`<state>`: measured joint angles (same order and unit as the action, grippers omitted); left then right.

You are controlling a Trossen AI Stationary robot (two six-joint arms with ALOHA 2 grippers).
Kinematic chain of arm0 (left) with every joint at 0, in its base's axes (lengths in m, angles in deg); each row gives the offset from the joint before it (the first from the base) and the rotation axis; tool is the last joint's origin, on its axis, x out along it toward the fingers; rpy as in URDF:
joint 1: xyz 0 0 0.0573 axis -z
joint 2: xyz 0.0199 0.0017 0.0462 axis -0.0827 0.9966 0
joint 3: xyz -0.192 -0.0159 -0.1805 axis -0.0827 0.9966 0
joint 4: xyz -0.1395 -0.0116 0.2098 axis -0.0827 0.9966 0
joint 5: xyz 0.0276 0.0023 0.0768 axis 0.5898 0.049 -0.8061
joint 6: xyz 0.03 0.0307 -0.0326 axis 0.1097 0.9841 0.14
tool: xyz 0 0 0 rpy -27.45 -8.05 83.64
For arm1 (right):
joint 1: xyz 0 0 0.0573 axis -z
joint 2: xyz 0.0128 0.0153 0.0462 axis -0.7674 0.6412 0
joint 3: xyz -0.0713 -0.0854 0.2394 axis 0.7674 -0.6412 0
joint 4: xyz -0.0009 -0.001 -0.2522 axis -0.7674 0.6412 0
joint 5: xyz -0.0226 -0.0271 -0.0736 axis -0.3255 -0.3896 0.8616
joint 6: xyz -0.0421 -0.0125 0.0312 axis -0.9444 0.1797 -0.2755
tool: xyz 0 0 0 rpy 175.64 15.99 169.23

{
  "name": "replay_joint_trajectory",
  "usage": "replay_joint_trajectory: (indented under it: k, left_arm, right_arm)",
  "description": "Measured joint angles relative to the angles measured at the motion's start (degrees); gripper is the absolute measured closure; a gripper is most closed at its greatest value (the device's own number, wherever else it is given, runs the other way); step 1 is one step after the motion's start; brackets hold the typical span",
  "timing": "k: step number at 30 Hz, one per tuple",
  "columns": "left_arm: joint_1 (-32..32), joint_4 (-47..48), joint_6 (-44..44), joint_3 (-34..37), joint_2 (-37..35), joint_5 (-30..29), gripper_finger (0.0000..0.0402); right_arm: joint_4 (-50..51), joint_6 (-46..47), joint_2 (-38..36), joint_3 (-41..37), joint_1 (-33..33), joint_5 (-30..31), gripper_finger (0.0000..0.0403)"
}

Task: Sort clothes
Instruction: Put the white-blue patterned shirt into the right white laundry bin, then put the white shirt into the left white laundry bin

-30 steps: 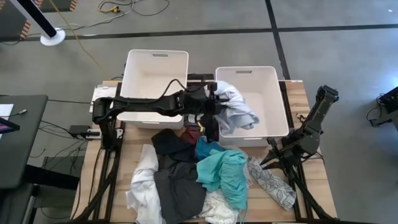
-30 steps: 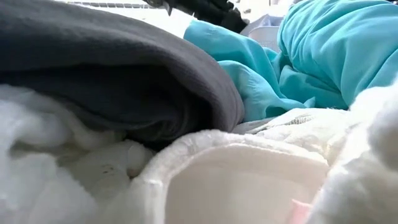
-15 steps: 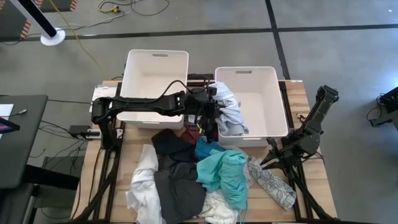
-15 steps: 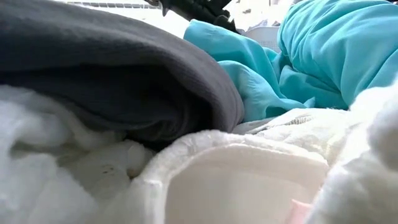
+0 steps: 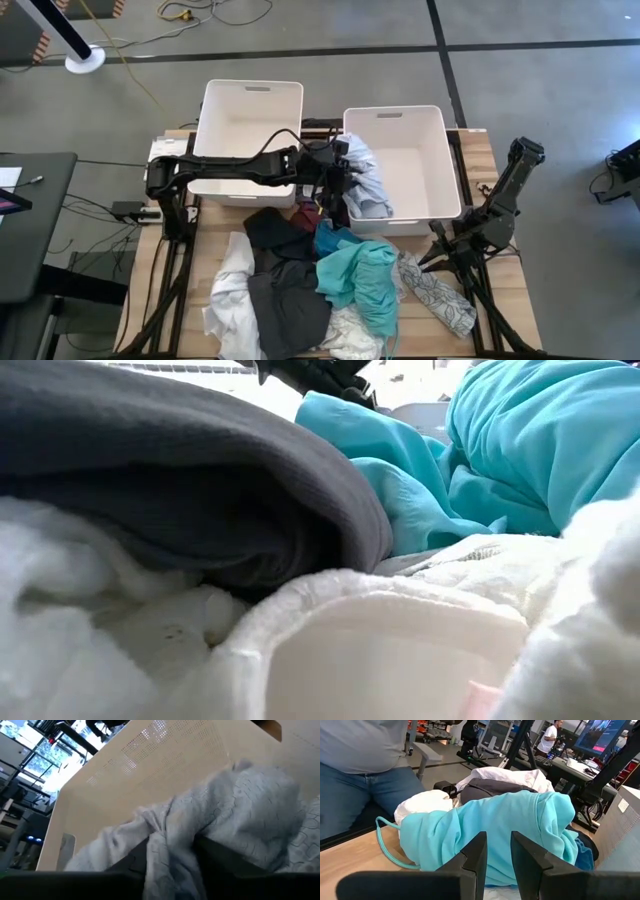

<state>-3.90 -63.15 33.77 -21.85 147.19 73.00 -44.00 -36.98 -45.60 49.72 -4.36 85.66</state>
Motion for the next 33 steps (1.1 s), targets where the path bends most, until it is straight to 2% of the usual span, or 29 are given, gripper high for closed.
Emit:
replay_joint_trajectory:
  k: [8, 15, 19, 26, 33]
  left_arm:
    - [0.0, 3.8, 0.2, -4.7, 0.3, 0.0, 0.0213]
    - [0.4, 7.0, -3.8, -12.4, 0.3, 5.3, 0.0206]
    - [1.7, 10.4, -3.6, -16.3, 0.3, 6.1, 0.0206]
    - [4.6, 29.3, -0.7, -24.4, 0.3, 4.2, 0.0206]
    - [8.1, 50.4, -5.6, -29.9, -0.2, -2.2, 0.0213]
  right_arm:
    - [0.0, 0.0, 0.0, 0.0, 0.0, 0.0, 0.0300]
    - [0.0, 0.0, 0.0, 0.0, 0.0, 0.0, 0.0300]
    - [0.0, 0.0, 0.0, 0.0, 0.0, 0.0, 0.0300]
    - [0.1, 0.0, 0.0, 0.0, 0.0, 0.0, 0.0300]
    - [1.0, 0.0, 0.0, 0.0, 0.0, 0.0, 0.0300]
